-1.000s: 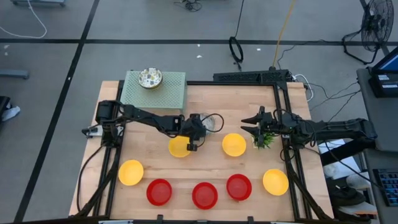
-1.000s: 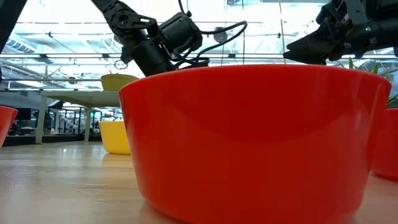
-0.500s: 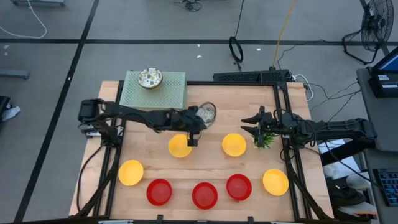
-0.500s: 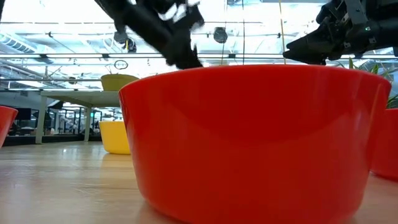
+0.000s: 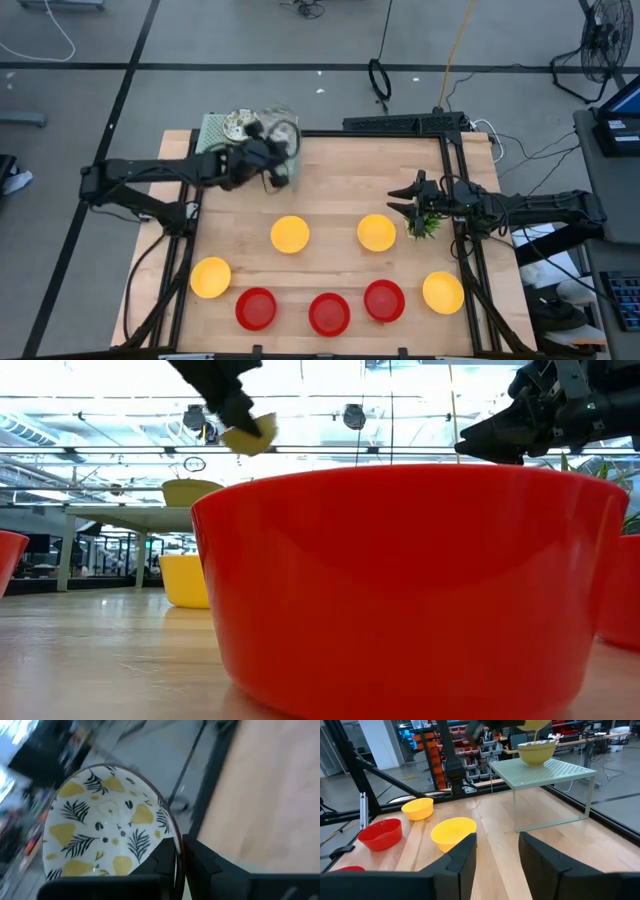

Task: Pick & Place Mini bowls
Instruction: Stack the white bowl on the white bowl on the shelf

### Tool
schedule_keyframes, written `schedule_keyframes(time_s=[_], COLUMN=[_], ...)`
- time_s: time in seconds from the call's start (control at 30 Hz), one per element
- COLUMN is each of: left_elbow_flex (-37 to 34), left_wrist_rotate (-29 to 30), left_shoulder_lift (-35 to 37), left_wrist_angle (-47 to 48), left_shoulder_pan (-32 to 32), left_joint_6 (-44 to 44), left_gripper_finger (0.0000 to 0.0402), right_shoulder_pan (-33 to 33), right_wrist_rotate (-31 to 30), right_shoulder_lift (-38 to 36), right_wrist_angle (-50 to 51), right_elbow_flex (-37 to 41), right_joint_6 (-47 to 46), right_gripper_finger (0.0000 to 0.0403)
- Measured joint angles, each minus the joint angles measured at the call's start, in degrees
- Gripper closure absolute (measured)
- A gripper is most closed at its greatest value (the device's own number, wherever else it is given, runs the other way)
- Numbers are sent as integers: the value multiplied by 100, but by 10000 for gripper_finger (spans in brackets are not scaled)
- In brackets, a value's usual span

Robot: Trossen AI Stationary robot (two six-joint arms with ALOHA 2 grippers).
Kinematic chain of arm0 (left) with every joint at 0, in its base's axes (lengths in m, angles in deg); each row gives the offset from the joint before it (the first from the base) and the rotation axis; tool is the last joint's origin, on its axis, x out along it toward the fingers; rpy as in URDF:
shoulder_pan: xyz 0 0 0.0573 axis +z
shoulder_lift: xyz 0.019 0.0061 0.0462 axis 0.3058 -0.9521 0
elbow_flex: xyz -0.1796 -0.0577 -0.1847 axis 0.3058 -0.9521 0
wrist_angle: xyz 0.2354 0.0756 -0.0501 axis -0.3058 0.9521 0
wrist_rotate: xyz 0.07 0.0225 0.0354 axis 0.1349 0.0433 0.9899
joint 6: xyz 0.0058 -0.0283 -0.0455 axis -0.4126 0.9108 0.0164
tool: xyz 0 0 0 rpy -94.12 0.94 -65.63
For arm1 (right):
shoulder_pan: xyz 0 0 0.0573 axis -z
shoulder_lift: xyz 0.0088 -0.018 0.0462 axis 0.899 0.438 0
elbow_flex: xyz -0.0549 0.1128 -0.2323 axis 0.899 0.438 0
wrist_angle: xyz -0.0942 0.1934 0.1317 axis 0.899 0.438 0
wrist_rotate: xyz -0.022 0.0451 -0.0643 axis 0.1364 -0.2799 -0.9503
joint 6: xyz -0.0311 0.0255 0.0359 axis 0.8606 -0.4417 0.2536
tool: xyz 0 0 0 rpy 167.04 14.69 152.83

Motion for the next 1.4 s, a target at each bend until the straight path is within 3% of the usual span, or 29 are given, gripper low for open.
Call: schedule_keyframes(time_s=[0.27, 0.5, 0.73, 1.0, 1.27, 1.4], left_elbow_flex=[0, -2, -2, -2, -2, -2], left_wrist_rotate=[-104, -963, -1136, -1519, -1497, -1495], left_shoulder_lift=[272, 271, 270, 265, 261, 261], left_wrist_angle=[1188, 1653, 1837, 2247, 2285, 2283], left_shoulder_pan=[1168, 1924, 2258, 2491, 2490, 2490], left_joint_6=[1069, 1489, 1594, 1838, 1819, 1828], left_gripper_finger=[391, 367, 391, 363, 386, 374], right_shoulder_pan=[0, 0, 0, 0, 0, 0], right_wrist_rotate=[2, 2, 2, 2, 2, 2], right_shoulder_lift=[9, 13, 11, 11, 13, 11], right_wrist_angle=[-86, -82, -77, -53, -44, -44], right_elbow_flex=[0, 0, 0, 0, 0, 0], right_joint_6=[-2, -2, -2, 11, 14, 15], right_gripper_finger=[266, 266, 266, 266, 266, 266])
